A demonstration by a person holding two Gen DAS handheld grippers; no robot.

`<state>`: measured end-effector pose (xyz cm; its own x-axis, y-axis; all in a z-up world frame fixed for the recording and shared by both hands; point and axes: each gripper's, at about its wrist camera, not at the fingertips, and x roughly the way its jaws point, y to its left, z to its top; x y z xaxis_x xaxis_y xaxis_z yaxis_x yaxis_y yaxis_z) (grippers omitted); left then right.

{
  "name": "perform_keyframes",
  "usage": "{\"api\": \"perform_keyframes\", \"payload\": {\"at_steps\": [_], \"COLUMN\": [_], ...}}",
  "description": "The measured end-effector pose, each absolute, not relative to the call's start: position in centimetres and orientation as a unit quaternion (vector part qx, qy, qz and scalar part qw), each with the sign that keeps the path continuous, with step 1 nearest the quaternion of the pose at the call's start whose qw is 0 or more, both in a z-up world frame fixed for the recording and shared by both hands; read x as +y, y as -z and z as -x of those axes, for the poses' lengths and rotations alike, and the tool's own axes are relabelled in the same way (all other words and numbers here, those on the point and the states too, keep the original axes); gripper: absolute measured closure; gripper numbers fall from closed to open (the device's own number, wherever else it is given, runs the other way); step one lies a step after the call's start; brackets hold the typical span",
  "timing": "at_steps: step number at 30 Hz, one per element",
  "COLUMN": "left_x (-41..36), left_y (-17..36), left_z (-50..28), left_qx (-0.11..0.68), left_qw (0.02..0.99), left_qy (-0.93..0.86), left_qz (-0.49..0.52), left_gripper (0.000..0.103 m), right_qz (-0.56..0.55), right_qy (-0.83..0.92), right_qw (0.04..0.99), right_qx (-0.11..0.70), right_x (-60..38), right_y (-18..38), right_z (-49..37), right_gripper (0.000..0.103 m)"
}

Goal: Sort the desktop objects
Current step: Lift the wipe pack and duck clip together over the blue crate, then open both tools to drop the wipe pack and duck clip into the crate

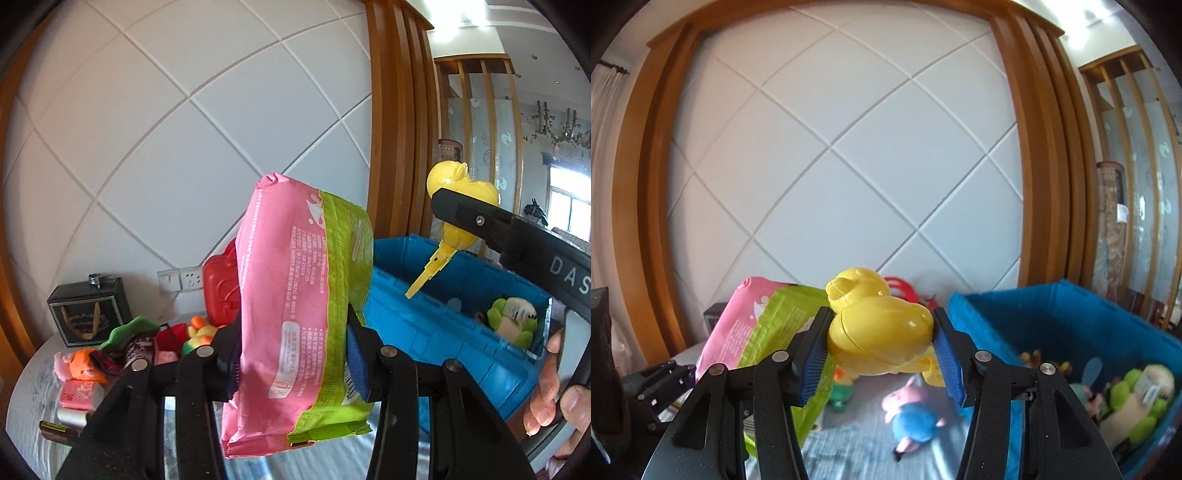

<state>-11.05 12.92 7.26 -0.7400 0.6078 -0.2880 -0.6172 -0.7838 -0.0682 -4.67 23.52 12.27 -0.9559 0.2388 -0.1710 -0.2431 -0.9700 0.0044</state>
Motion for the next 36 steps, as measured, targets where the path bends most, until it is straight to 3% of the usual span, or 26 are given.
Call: {"api": "perform_keyframes", "payload": {"at_steps": [7, 13, 18, 23, 25, 27, 30, 33, 35, 36], "left_x": [32.0, 42.6, 45.8, 45.9, 45.8, 45.3, 44.5, 43.7, 43.3, 43.0], "left_y": [-10.3, -9.7, -7.6, -6.9, -7.1, -7.2, -7.0, -6.7, -6.6, -6.6], "left_z": [6.5, 2.6, 1.2, -0.1, -0.4, -0.5, -0.6, -0.8, -0.9, -1.0], "left_qx": [0.005, 0.050, 0.067, 0.078, 0.080, 0.077, 0.067, 0.067, 0.065, 0.062], "left_qw": [0.349, 0.355, 0.334, 0.292, 0.280, 0.272, 0.271, 0.264, 0.254, 0.251], "left_qy": [-0.925, -0.915, -0.908, -0.922, -0.926, -0.930, -0.931, -0.933, -0.936, -0.936], "left_qz": [0.148, 0.186, 0.243, 0.240, 0.238, 0.234, 0.236, 0.237, 0.237, 0.237], "left_gripper": [0.058, 0.058, 0.057, 0.056, 0.048, 0.031, 0.028, 0.027, 0.027, 0.027], "right_qz": [0.075, 0.113, 0.140, 0.158, 0.164, 0.169, 0.182, 0.194, 0.197, 0.198], "right_qy": [-0.988, -0.982, -0.979, -0.977, -0.976, -0.976, -0.974, -0.971, -0.971, -0.970], "right_qw": [0.137, 0.145, 0.132, 0.115, 0.109, 0.105, 0.107, 0.102, 0.098, 0.105], "right_qx": [0.002, 0.034, 0.064, 0.084, 0.090, 0.092, 0.088, 0.091, 0.091, 0.090], "right_x": [41.3, 52.1, 56.8, 59.1, 59.5, 59.7, 59.4, 59.3, 59.2, 59.2], "right_y": [-15.7, -14.4, -11.5, -9.2, -8.5, -7.9, -7.2, -6.6, -6.3, -6.2], "right_z": [-2.2, -6.0, -8.2, -8.6, -8.5, -8.5, -8.2, -8.2, -8.4, -8.5], "right_gripper": [0.050, 0.050, 0.050, 0.050, 0.050, 0.050, 0.049, 0.033, 0.007, 0.002]}}
